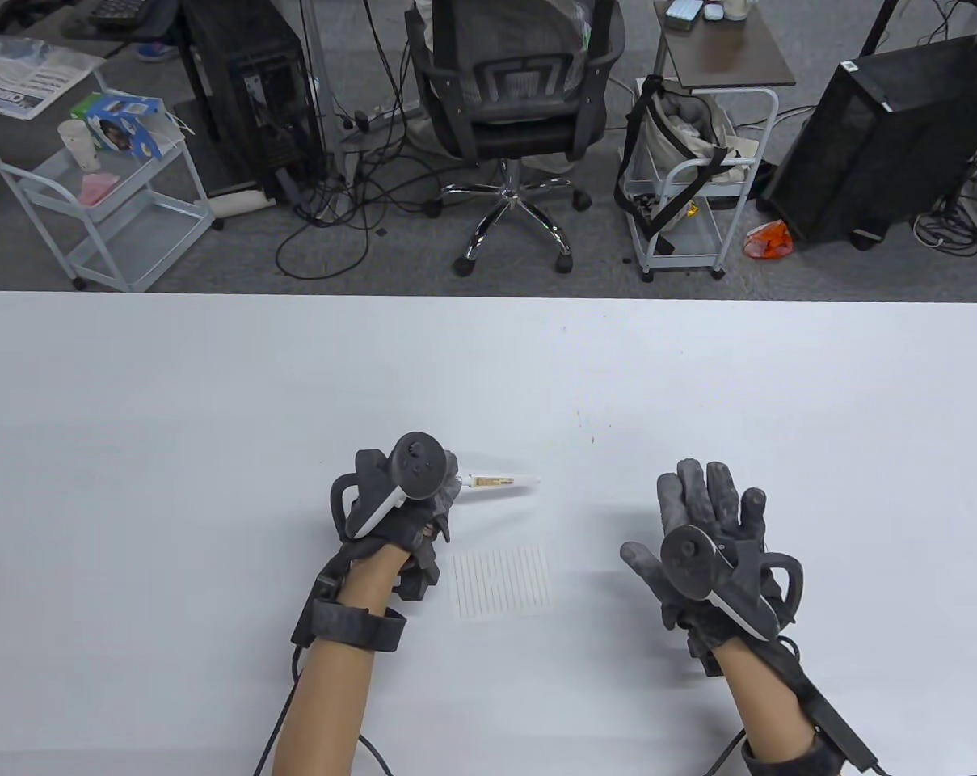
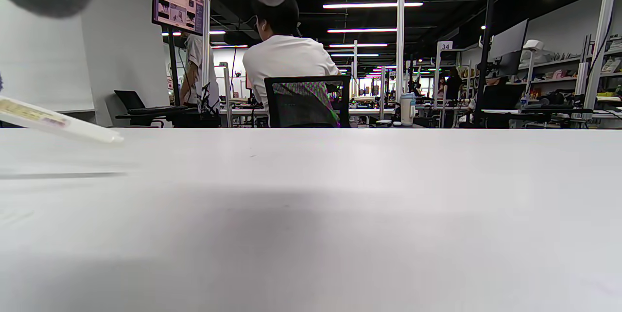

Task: Squeeze and apply correction pen on text

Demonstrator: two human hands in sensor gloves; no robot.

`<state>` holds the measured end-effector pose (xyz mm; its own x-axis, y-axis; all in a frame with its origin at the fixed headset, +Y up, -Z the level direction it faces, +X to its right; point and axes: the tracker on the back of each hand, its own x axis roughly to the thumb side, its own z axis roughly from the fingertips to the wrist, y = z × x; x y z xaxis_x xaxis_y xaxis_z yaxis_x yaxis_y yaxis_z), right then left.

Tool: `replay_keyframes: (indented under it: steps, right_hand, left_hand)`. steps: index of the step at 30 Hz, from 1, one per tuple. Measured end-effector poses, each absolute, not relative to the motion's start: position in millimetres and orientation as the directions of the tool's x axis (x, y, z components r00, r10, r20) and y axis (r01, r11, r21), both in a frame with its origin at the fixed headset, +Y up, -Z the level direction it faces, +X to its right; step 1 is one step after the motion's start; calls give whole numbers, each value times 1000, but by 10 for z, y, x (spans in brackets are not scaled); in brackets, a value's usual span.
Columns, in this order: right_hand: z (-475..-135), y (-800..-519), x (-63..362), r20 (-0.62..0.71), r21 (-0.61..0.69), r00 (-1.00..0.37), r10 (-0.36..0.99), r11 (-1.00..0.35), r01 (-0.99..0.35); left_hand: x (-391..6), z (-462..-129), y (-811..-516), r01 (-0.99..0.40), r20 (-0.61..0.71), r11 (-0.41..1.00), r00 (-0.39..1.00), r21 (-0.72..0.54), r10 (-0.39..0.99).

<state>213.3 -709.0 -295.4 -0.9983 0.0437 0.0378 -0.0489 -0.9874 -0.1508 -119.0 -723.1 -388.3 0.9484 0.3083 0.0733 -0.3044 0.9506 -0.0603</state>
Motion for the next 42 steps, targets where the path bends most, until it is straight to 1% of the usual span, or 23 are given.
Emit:
replay_keyframes:
  steps: [2,3,6,10,12,15,16,19,21,25,28,32,38,42]
  right_hand:
    - [-2951,-7096,2136,35,-141,-998,49,-989,-53]
    - [-2947,-7092,2135,35,-148,-998,47,-988,-52]
    - [-2919,-7073,2134,43,-196,-998,44,-979,-51]
    - [-2895,-7031,2115,63,-235,-996,61,-969,-74]
    - [-2895,-7028,2094,72,-235,-996,55,-969,-71]
    - [-2895,-7030,2081,75,-236,-996,45,-970,-62]
    - [-2895,-7029,2080,76,-235,-996,46,-970,-62]
    - [-2886,-7029,2099,74,-231,-995,61,-970,-76]
    - [-2877,-7028,2113,71,-231,-996,62,-970,-77]
    - [-2851,-7026,2138,71,-227,-995,69,-970,-83]
    - [-2830,-7025,2151,74,-224,-995,68,-971,-83]
    - [-2815,-7030,2156,78,-219,-994,74,-972,-90]
    - [-2780,-7055,2122,100,-198,-991,89,-974,-108]
    - [-2772,-7112,2103,103,-150,-986,134,-977,-149]
  left_hand:
    - [-1141,-3919,-7290,-248,66,966,965,-77,253]
    - [-1113,-3935,-7327,-199,61,976,977,-85,204]
    - [-1049,-3976,-7439,-89,60,990,994,-105,96]
    - [-993,-3995,-7559,-3,64,992,998,-126,11]
    - [-961,-3994,-7584,45,69,992,997,-117,-37]
    - [-921,-3994,-7585,79,74,987,995,-143,-69]
    - [-907,-3989,-7582,112,79,983,992,-145,-101]
    - [-901,-3963,-7563,169,84,979,984,-118,-160]
    - [-924,-3945,-7534,163,79,980,985,-111,-155]
    - [-1027,-3873,-7390,104,63,992,993,-76,-99]
    - [-1145,-3740,-7213,66,72,998,995,-21,-65]
    - [-1339,-3472,-7030,-1,90,999,996,50,-3]
    - [-1597,-3043,-6965,-115,112,988,988,107,102]
    - [-1725,-2821,-7016,-125,95,986,989,108,115]
